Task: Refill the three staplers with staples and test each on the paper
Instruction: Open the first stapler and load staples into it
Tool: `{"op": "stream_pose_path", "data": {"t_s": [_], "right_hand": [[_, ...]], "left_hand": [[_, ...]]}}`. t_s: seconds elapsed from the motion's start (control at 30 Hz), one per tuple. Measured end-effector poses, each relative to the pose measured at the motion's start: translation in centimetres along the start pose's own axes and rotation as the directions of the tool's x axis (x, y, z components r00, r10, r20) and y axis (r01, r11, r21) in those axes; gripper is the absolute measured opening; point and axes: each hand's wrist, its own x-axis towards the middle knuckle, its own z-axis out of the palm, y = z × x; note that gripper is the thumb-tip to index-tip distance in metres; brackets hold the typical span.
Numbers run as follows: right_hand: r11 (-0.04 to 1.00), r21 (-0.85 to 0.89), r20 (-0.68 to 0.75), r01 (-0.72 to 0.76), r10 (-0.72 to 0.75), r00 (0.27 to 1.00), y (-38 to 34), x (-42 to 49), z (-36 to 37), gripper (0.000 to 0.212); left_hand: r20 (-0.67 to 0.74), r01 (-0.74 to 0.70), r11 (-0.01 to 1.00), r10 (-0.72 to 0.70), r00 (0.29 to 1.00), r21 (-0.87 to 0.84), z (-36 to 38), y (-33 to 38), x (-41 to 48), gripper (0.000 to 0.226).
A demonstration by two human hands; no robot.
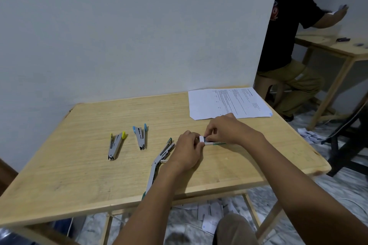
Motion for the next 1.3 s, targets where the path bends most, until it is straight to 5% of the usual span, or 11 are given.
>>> {"op": "stream_pose_path", "data": {"t_s": [0.23,0.53,1.07,1.2,1.3], "right_hand": [[0.998,-0.042,-0.064,0.041,-0.043,0.997,-0.2,-0.4,0.4,0.011],[0.999,-0.025,0.036,-0.030,0.031,0.999,0.0,-0.1,0.2,0.014],[0.894,0.442,-0.207,-0.071,0.178,0.962,0.2,-2.6,-0.5,0.006],[0.850,0.522,-0.267,-0.066,0.237,0.934,-0.2,-3.7,-0.2,0.006],[0.799,0.601,-0.296,-0.027,0.254,0.921,-0.9,-4.7,0.3,0.003]], "left_hand": [[0.003,0.007,1.000,-0.007,1.000,-0.009,0.1,-0.1,0.0,0.031],[0.013,-0.005,1.000,0.005,1.000,0.001,-0.2,0.1,-0.1,0.031],[0.030,0.022,1.000,-0.022,0.999,0.004,0.1,0.3,-0.1,0.034],[0.027,0.024,1.000,-0.024,0.999,0.016,-0.1,0.6,-0.4,0.016],[0.080,0.068,0.998,-0.068,0.994,-0.001,-0.6,1.0,-0.5,0.028]]}}
